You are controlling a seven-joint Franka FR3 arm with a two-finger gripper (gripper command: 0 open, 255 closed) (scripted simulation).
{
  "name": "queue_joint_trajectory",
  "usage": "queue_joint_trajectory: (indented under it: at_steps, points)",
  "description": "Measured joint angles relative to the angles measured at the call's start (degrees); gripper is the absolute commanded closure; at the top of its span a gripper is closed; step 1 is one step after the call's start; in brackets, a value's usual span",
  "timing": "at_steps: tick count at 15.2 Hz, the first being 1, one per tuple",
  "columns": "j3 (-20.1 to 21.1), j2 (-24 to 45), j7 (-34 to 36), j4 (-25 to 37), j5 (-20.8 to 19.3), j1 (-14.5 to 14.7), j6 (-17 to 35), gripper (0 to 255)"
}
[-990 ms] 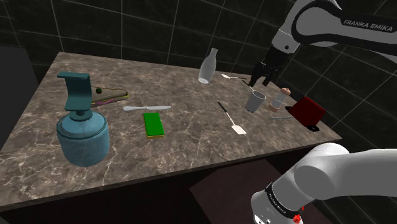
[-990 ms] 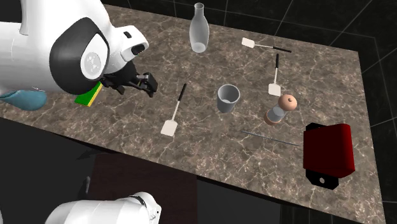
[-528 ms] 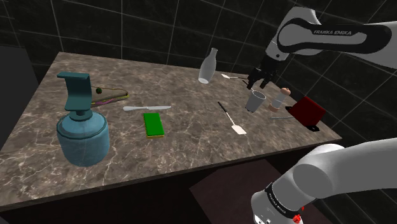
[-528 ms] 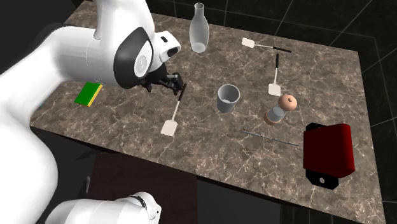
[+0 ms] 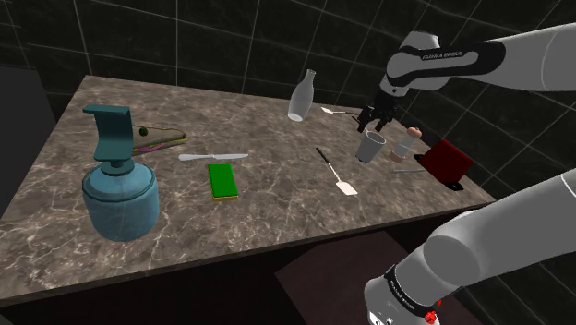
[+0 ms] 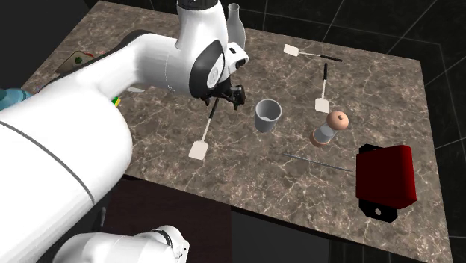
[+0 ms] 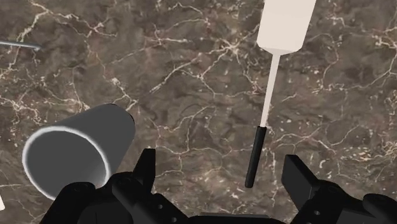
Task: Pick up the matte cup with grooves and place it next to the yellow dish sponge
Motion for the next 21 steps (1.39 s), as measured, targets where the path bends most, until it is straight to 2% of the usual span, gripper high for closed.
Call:
queue_joint_trajectory:
  at_steps: [4,11,21]
  points:
    - [-2.8,7.4,-3.2,3.5,1.0,-1.2,3.7,0]
    - [-6.1,20.9,-9.3,12.2,5.3,-4.0,7.8,0]
    - [-6.1,24.9,-10.6,11.1,7.1,-4.8,12.7,0]
